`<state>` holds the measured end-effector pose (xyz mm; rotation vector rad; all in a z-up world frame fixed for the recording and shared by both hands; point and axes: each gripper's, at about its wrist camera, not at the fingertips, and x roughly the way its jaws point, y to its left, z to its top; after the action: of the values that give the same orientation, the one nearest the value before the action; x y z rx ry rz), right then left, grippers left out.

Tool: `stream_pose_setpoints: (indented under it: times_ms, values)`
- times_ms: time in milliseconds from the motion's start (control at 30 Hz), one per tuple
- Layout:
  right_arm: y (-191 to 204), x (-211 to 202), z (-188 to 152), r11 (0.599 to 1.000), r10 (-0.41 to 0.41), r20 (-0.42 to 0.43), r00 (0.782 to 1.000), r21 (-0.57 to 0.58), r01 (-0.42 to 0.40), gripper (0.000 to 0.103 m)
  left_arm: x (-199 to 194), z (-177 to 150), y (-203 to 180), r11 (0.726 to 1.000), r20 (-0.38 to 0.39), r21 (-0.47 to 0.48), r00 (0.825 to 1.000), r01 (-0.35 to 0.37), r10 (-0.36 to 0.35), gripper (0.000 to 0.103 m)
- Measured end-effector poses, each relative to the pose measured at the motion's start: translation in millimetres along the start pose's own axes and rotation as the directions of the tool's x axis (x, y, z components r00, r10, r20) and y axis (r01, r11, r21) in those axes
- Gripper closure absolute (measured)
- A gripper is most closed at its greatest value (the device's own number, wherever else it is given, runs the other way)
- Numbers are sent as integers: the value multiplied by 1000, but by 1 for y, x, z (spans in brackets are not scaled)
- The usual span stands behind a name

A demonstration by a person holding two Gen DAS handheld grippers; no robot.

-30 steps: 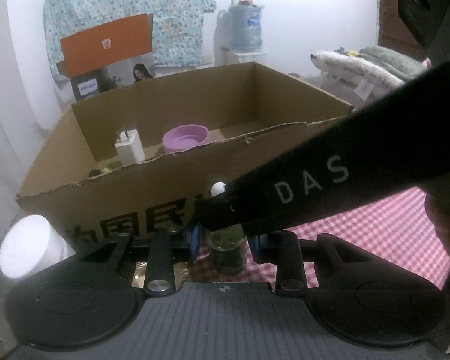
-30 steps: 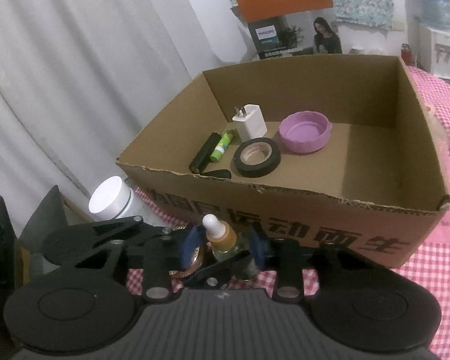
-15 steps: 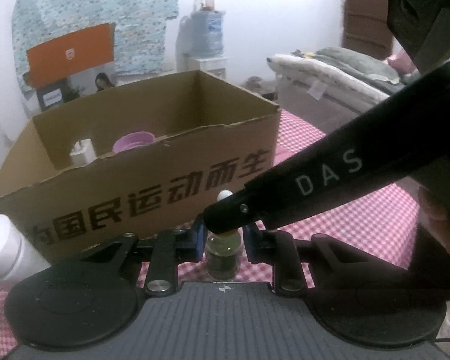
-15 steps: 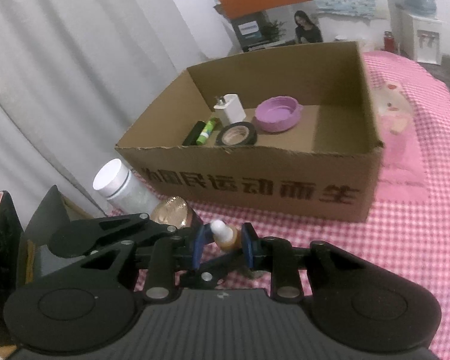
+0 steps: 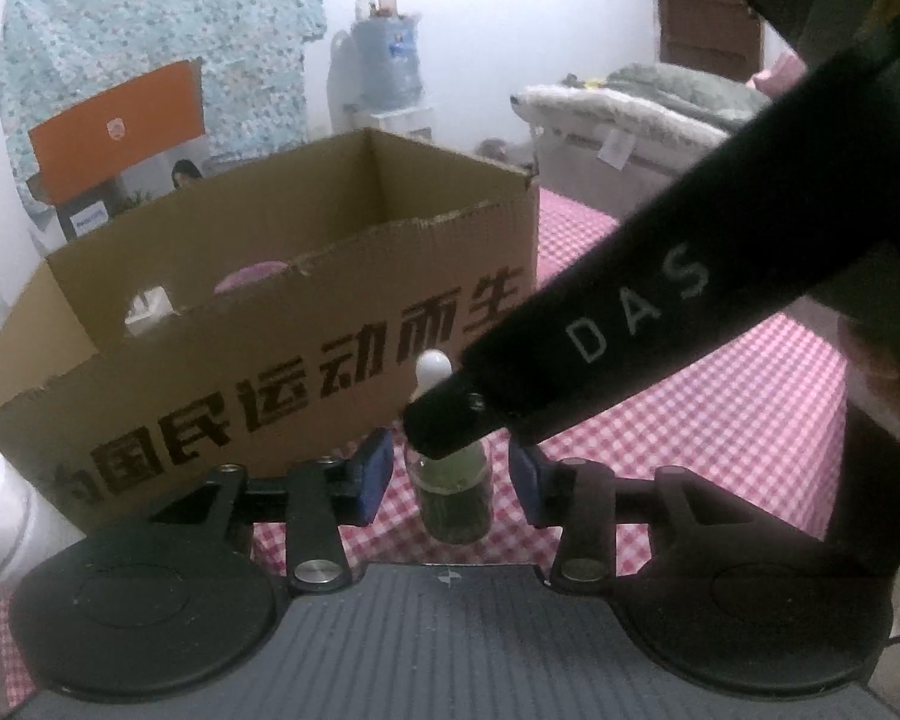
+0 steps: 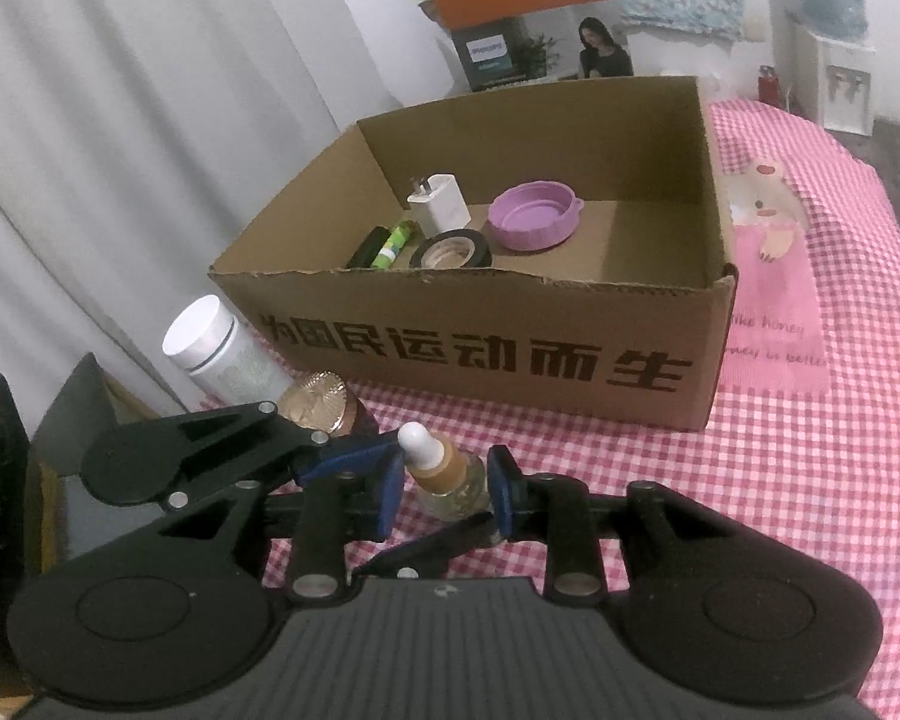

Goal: Organize rigid objects
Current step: 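Grasp the green dropper bottle with the right gripper, then carry the green dropper bottle into the box and open the right gripper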

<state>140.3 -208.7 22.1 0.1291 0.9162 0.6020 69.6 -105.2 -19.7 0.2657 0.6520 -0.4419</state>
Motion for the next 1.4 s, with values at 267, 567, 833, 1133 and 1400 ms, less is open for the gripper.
stream_pose_setpoints:
  times_ms: [267, 567, 833, 1133, 1400]
  values:
    - [-1, 14, -1, 1000, -3, -37, 999, -15, 3, 52, 16, -8, 1, 1000, -44, -9, 999, -3, 3, 61]
    - [-9, 31, -3, 1000, 15, -80, 997, 9, -14, 53, 22, -9, 7, 999, -51, -39, 999, 10, -12, 67]
    - [-14, 32, -4, 998, 45, -79, 996, 45, -41, 62, 22, -8, 15, 998, -48, -62, 999, 12, -15, 72]
    - [-4, 17, -5, 998, 47, -49, 998, 35, -45, 63, 5, -7, 9, 998, -15, -55, 1000, 6, -7, 72]
    - [19, -25, 22, 997, 75, 41, 996, -35, -74, 63, -38, 22, 12, 999, 77, -21, 996, -48, 50, 72]
